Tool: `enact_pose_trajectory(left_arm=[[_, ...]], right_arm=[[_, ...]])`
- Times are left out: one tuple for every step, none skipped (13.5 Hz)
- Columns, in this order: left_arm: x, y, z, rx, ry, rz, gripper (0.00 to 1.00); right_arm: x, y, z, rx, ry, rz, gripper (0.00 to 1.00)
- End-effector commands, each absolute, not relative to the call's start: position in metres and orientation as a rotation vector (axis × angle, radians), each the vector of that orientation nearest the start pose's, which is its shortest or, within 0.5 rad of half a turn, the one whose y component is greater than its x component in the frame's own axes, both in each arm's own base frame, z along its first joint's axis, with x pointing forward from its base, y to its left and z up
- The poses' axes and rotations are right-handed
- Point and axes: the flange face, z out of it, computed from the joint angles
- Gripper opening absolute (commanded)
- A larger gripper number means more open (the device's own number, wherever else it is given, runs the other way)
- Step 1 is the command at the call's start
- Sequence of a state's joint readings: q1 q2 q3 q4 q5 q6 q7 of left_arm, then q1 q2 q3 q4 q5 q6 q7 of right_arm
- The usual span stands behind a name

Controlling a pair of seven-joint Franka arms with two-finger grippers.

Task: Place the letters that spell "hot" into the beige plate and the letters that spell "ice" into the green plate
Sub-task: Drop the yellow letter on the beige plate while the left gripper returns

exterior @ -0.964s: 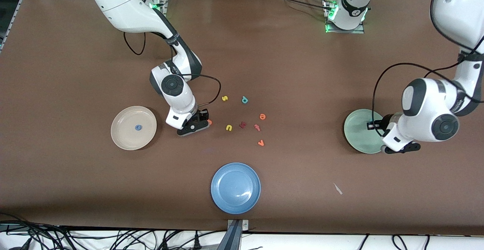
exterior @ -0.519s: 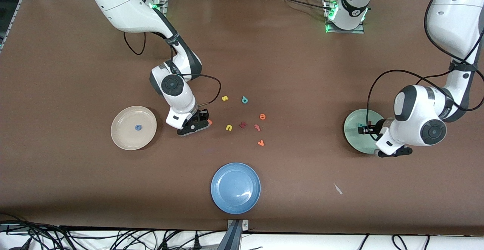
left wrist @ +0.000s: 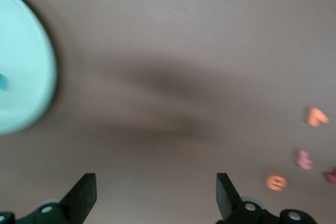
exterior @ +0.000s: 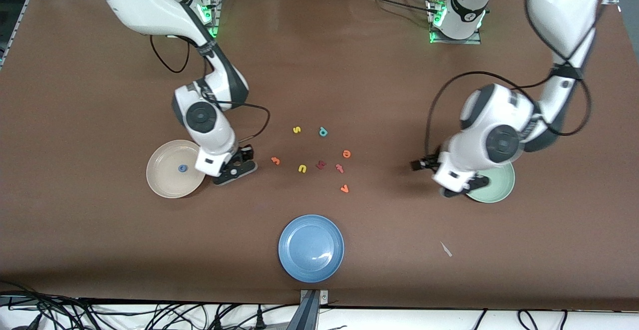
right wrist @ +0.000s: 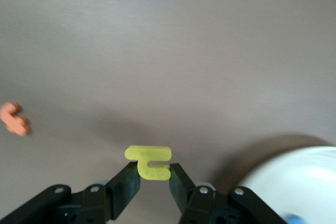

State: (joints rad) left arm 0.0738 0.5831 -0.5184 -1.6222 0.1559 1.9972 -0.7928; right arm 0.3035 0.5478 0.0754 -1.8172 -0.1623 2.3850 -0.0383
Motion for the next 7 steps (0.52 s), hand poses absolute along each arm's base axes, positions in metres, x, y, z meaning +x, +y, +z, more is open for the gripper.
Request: enact_pose_trajectory(left_arm=[[0.615, -0.295, 0.284, -3.168, -0.550, 0.210, 1.00], [0.601, -0.326, 0.272, -3.181, -0.523, 0.211, 1.00], [0.589, -0.351, 0.259, -3.187, -0.499, 0.223, 1.00], [0.583, -0.366, 0.249, -3.198, -0.482, 0.202, 1.00], [0.575, -0.382, 0.241, -3.206, -0.446, 0.180, 0.99], [0.569, -0.390, 0.232, -3.194, -0.430, 0.176, 0.99], [0.562, -0.398, 0.222, -3.176, -0.412, 0.176, 0.97]], right_arm=[[0.609, 0.169, 0.264, -3.085, -0.995, -0.004, 0.09], [0.608, 0.141, 0.261, -3.087, -1.039, 0.025, 0.10], [0.608, 0.117, 0.258, -3.089, -1.063, 0.045, 0.10], [0.603, 0.109, 0.256, -3.089, -1.063, 0.063, 0.14], [0.597, 0.104, 0.253, -3.092, -1.046, 0.080, 0.28], [0.593, 0.102, 0.250, -3.092, -1.002, 0.087, 0.83], [0.592, 0.103, 0.250, -3.080, -0.946, 0.076, 0.90]])
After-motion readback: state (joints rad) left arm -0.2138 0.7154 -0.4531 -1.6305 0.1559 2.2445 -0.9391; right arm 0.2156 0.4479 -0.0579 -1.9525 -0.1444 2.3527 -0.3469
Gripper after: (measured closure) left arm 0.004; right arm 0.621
